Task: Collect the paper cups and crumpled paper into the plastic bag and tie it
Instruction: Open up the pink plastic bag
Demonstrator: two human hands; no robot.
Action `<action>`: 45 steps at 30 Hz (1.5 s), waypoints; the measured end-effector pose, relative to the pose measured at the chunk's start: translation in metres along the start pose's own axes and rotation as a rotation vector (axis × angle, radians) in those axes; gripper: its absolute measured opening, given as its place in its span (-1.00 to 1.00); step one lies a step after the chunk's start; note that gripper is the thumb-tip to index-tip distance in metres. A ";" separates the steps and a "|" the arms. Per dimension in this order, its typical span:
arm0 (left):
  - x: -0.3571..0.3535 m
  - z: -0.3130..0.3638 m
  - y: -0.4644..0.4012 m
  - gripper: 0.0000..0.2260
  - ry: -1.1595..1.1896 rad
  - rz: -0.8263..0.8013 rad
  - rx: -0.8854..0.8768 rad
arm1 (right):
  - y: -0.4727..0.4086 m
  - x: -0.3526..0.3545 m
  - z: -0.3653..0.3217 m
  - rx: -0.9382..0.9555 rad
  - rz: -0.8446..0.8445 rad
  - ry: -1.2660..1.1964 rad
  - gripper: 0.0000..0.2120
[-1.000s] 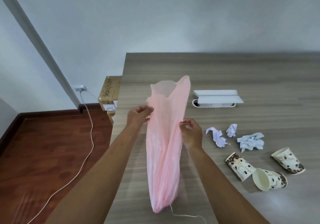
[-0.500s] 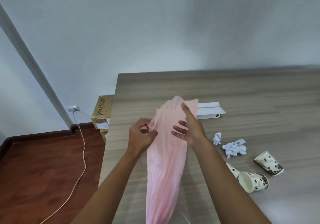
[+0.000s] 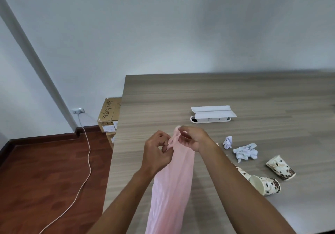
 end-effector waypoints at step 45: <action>-0.018 -0.050 -0.080 -0.89 0.242 -0.414 1.075 | 0.095 0.004 -0.052 0.836 -0.098 0.419 -0.83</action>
Point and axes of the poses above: each hand's wrist, its own y-axis away from the middle knuckle, its own x-axis out of the back of the hand, z = x × y, the point moved 7 cm from there along -y, towards the middle knuckle, and after that the axes turned 11 degrees about -x, right-handed, at the moved point
